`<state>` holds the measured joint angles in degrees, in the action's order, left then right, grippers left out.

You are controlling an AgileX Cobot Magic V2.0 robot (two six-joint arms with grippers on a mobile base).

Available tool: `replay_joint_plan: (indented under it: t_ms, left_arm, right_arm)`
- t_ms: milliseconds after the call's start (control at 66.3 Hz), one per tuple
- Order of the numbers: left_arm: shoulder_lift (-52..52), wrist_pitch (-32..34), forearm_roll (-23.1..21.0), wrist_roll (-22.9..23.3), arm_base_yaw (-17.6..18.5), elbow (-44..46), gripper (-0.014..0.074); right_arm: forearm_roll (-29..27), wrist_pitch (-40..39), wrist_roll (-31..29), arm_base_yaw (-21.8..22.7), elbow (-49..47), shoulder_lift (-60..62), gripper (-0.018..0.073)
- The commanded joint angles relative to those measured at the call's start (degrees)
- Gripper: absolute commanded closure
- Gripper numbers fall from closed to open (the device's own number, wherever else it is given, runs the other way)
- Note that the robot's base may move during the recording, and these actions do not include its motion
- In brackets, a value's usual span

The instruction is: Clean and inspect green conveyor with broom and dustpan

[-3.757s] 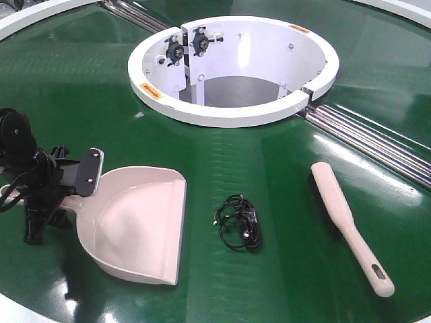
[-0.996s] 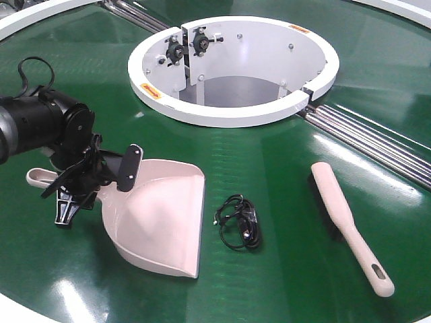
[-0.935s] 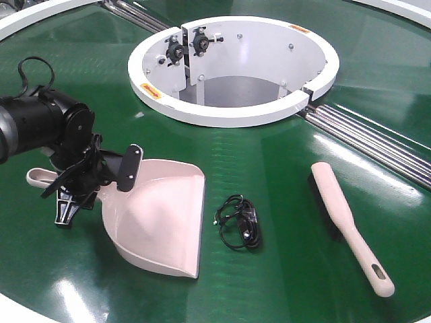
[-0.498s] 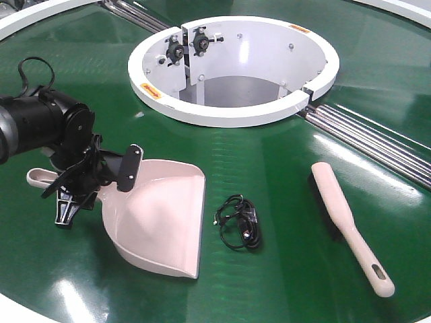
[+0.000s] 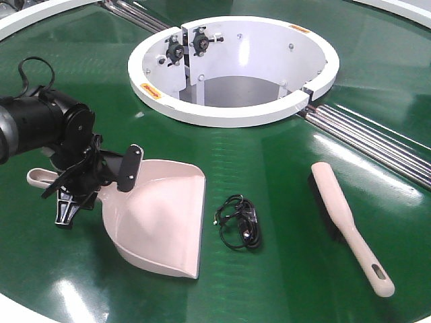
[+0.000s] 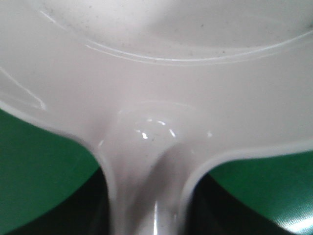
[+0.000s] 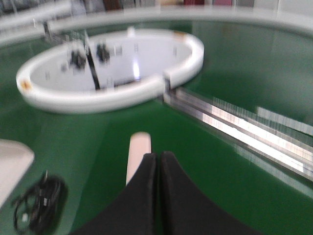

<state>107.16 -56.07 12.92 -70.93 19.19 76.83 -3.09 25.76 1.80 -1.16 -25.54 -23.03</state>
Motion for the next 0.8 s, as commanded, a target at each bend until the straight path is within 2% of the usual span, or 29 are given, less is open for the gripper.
replay_joint_plan:
  t_ms: [0,136,558,679,785]
  left_arm:
    - [-2.36,-0.44,-0.06,-0.83,0.58,1.56,0.0604]
    - [-2.36,-0.44,-0.06,-0.83,0.58,1.56,0.0604]
    - [-2.36,-0.44,-0.06,-0.83,0.58,1.56,0.0604]
    - [-2.36,-0.44,-0.06,-0.83,0.58,1.56,0.0604]
    - [-2.36,-0.44,-0.06,-0.83,0.58,1.56,0.0604]
  right_arm:
    - [-0.57,0.69,-0.55,0.2,-3.01,-4.38,0.0569]
    - [-2.92,2.73,1.36,0.2,-2.96,-8.01,0.0569]
    - [-1.4,12.85,1.26,0.2,-10.19,-13.23,0.0534]
    - [-0.53,17.63,1.26,0.15,-13.12,-16.43,0.0467]
    - [0.27,20.76,1.07,-1.46,-16.35,-20.16,0.0351]
